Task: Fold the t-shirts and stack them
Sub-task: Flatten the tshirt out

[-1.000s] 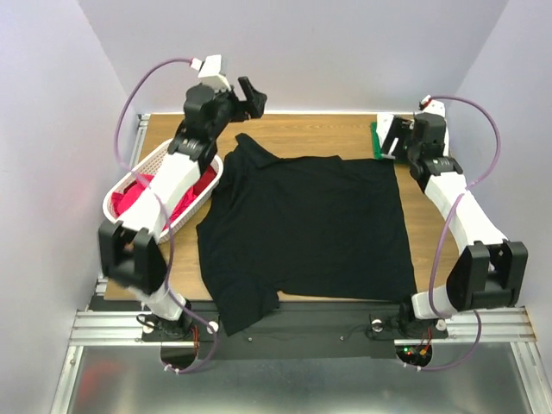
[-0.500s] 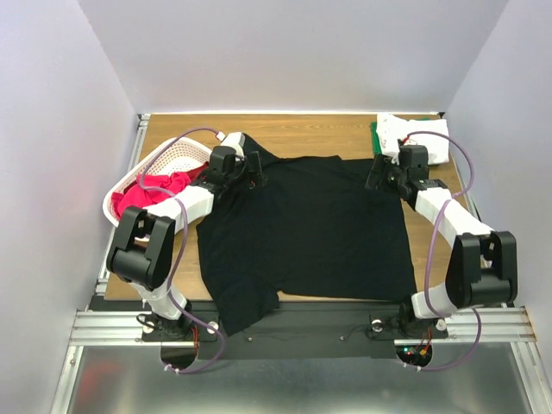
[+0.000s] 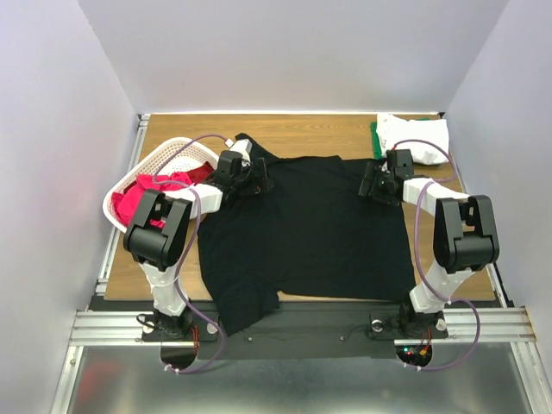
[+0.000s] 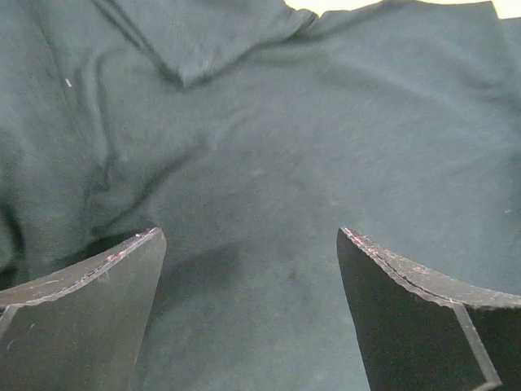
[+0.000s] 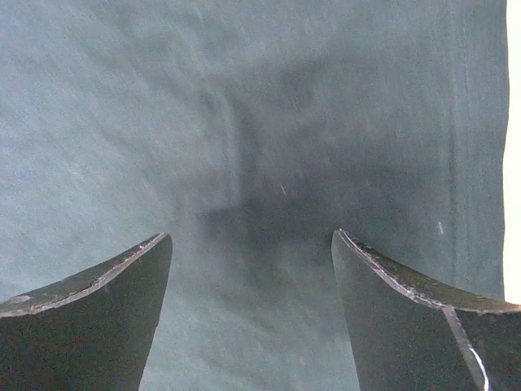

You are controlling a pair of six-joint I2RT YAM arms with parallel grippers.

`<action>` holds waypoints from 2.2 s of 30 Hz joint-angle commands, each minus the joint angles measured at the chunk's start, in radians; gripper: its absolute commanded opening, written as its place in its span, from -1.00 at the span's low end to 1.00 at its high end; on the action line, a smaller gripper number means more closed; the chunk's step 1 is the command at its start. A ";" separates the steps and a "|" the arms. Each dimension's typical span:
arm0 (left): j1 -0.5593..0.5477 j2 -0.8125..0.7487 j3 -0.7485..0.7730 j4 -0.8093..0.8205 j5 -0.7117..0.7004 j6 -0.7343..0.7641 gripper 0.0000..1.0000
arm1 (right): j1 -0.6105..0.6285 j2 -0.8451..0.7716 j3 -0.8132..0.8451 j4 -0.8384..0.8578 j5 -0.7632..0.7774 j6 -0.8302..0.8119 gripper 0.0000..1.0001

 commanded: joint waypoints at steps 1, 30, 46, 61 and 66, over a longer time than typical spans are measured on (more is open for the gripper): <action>-0.002 0.025 0.054 0.048 0.035 -0.011 0.97 | 0.004 0.039 0.057 0.036 0.046 0.003 0.71; -0.004 -0.311 -0.043 0.025 -0.173 -0.016 0.97 | -0.042 -0.071 0.051 0.017 0.020 -0.035 0.71; -0.355 -0.869 -0.340 -0.845 -0.942 -0.774 0.97 | -0.042 -0.254 -0.033 0.036 0.003 -0.018 0.72; -0.694 -0.783 -0.245 -1.324 -0.742 -1.323 0.97 | -0.042 -0.265 -0.056 0.051 -0.006 -0.027 0.74; -0.827 -0.759 -0.328 -1.319 -0.570 -1.430 0.96 | -0.045 -0.271 -0.058 0.054 -0.018 -0.029 0.75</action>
